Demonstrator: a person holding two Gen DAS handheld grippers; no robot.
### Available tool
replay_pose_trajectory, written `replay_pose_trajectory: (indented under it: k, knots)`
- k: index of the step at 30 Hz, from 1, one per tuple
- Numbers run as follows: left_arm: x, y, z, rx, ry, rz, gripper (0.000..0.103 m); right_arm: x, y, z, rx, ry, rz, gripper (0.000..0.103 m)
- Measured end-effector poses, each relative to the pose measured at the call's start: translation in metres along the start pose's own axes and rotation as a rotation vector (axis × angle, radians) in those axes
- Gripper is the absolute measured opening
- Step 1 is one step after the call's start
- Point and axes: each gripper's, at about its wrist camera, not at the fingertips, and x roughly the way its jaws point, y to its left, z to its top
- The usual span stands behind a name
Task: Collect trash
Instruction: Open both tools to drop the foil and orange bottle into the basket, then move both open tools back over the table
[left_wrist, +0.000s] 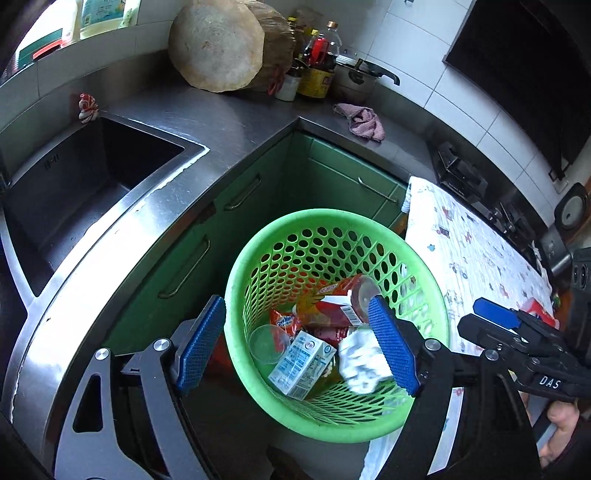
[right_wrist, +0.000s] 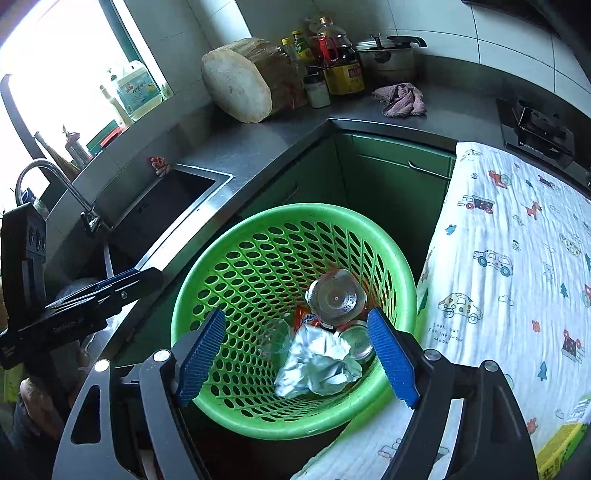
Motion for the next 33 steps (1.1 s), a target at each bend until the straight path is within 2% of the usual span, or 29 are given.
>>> replay_pose_trajectory:
  k: [10, 16, 22, 28, 33]
  knots:
    - [-0.013, -0.033, -0.012, 0.051, -0.001, -0.039, 0.081, -0.072, -0.036, -0.037, 0.042, -0.064, -0.075, 0.08]
    - [-0.014, -0.074, -0.024, 0.107, 0.011, -0.08, 0.082, -0.127, -0.083, -0.078, 0.079, -0.088, -0.195, 0.086]
    - [-0.009, -0.124, -0.038, 0.172, 0.035, -0.135, 0.084, -0.173, -0.141, -0.126, 0.179, -0.099, -0.294, 0.09]
    - [-0.004, -0.175, -0.05, 0.246, 0.063, -0.18, 0.087, -0.2, -0.196, -0.172, 0.286, -0.084, -0.38, 0.091]
    - [0.0, -0.21, -0.059, 0.302, 0.083, -0.214, 0.089, -0.208, -0.223, -0.196, 0.337, -0.072, -0.419, 0.092]
